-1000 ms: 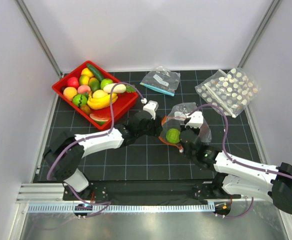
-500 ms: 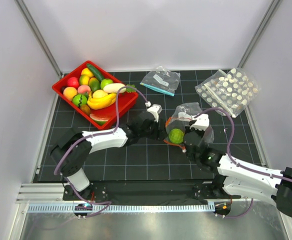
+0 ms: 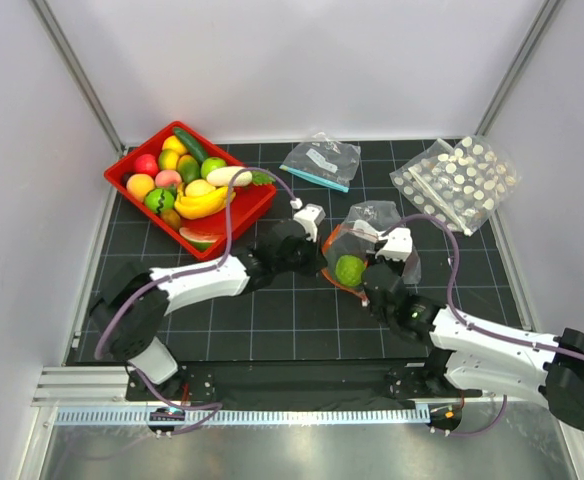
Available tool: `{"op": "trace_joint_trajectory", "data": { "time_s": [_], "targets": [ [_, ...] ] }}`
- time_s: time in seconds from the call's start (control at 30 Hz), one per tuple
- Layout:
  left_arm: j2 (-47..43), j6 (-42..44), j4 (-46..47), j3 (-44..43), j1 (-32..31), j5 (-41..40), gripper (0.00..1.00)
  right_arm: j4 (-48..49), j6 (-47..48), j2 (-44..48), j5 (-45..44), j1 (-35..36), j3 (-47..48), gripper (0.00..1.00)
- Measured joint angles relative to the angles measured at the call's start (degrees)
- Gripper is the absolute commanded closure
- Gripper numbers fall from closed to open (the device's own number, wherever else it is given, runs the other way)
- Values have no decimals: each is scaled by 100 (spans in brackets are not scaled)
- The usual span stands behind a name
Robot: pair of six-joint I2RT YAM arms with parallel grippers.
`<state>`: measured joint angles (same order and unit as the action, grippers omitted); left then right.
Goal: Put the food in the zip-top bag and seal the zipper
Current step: Adjust the zipper food storage bag at the center of the board.
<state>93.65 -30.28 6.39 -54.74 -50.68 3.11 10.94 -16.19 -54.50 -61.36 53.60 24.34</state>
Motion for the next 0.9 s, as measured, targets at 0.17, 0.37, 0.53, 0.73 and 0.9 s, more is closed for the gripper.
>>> {"op": "trace_joint_trajectory", "data": {
  "time_s": [0.17,0.37,0.53,0.73,0.9],
  "targets": [
    [-1108,273,-55,286,-11,-874,100,-79,0,-256,15,0,195,99],
    [-1941,389,61,645,96,-1464,100,-168,4,-455,94,2,352,99],
    [-1484,380,-13,535,109,-1292,100,-800,39,-269,94,2,728,99],
    [-763,332,-304,90,109,-560,100,-2828,-275,-505,114,2,2988,99],
    [-914,-59,-846,-439,98,-68,100,-3873,-555,-780,245,-127,3893,99]
  ]
}}
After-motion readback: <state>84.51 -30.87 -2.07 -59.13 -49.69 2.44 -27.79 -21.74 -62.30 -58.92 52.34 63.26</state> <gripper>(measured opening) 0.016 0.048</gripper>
